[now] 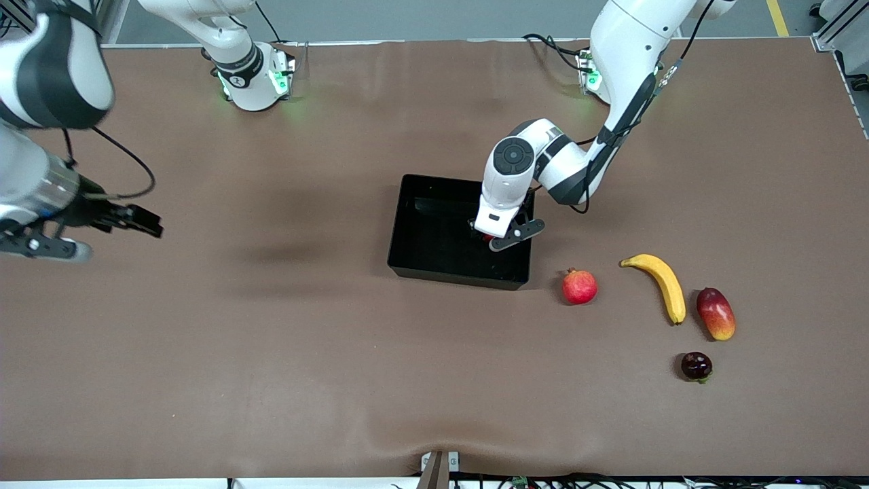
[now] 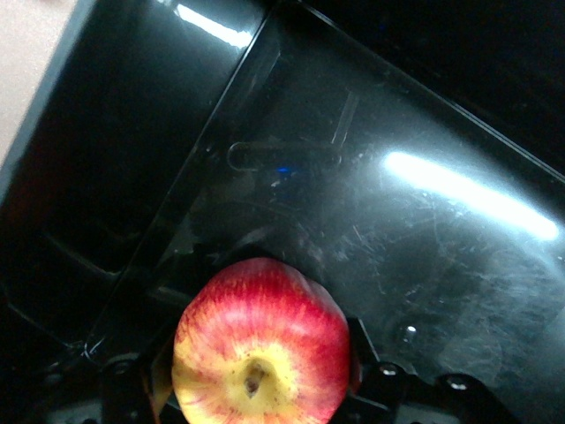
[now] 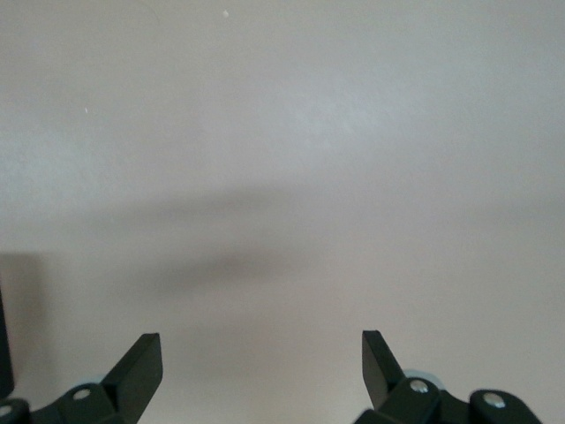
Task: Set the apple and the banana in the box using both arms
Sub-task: 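Lower the apple into the tray and open the left gripper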
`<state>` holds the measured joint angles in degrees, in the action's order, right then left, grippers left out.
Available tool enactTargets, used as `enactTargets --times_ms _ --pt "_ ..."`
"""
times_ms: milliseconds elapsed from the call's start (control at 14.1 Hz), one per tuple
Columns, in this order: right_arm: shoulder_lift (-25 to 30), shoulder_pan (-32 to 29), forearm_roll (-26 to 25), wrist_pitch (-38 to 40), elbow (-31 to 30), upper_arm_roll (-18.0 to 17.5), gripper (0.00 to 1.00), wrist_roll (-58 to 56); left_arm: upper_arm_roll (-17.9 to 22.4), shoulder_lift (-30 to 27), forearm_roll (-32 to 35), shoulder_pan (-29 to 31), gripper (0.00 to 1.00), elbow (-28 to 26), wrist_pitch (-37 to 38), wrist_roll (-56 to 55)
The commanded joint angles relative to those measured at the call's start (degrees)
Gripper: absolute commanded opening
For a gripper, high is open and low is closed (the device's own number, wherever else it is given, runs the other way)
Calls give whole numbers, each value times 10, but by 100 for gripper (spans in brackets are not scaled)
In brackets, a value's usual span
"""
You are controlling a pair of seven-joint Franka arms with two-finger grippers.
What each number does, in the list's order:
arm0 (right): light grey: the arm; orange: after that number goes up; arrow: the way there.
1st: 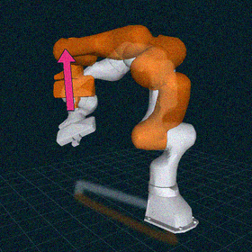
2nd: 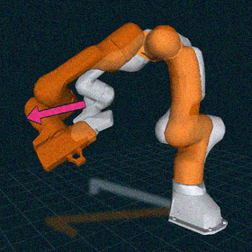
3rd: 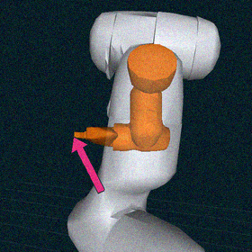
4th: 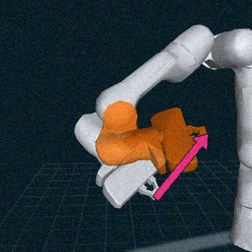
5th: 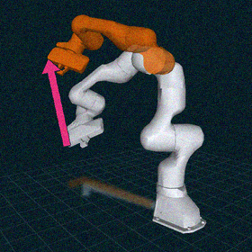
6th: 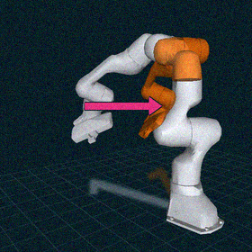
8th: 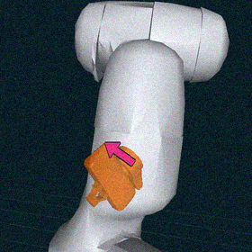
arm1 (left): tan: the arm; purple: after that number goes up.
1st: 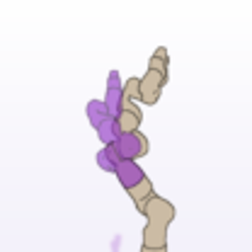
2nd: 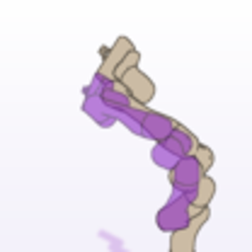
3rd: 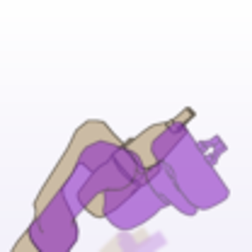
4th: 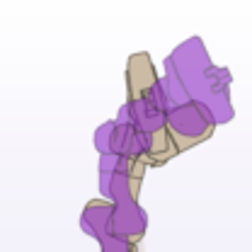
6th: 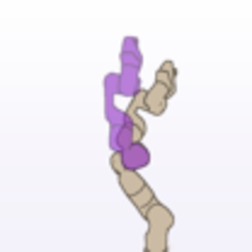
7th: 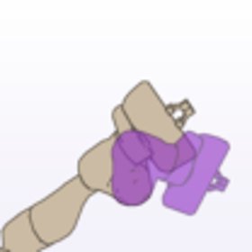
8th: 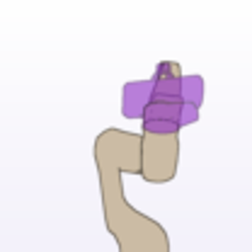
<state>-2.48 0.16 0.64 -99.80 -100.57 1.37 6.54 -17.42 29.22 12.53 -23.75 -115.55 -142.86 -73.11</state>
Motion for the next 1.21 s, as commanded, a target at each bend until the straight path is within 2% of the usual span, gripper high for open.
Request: enactTargets --times_ms 0,356,640,854,1138 --pt "7 -19 -5 73 58 -11 100 1 0 -10 17 12 100 -5 -11 -19" --pt "9 -17 -4 118 114 -4 100 1 0 -75 15 24 100 14 21 -58" --pt "12 -23 1 119 130 -1 100 -17 -2 -110 10 73 100 88 157 -22" --pt "12 -38 16 120 134 -1 100 -19 -2 -118 -8 159 100 93 188 93" --pt "11 -37 16 128 147 -2 100 -64 -2 -91 -10 282 100 75 187 254"
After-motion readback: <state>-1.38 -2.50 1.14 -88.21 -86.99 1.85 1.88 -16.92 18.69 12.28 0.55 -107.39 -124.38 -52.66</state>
